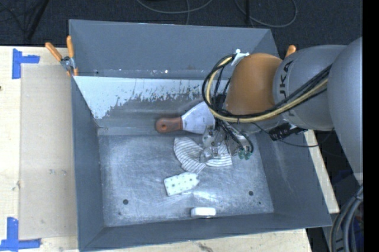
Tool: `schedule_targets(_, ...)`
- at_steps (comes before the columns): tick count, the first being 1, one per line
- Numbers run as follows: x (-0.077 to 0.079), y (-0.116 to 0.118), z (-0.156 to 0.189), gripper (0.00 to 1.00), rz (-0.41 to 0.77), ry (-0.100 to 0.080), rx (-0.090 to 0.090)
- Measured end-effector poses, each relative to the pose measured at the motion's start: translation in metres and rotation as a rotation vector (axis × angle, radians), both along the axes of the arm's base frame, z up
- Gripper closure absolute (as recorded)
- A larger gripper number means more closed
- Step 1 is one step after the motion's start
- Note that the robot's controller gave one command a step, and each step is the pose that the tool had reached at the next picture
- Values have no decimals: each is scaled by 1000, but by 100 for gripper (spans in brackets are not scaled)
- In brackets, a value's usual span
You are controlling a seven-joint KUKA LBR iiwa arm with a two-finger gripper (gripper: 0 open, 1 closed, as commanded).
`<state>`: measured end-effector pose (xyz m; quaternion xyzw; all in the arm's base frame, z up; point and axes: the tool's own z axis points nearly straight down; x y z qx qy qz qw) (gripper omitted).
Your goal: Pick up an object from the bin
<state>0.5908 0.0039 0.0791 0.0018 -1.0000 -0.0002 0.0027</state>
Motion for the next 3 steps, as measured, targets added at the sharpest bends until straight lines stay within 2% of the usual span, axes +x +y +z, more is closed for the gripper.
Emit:
schedule_targets(1,0,2,41,100,-7,0,0)
schedule_targets(3,-1,2,157,100,4,-6,0)
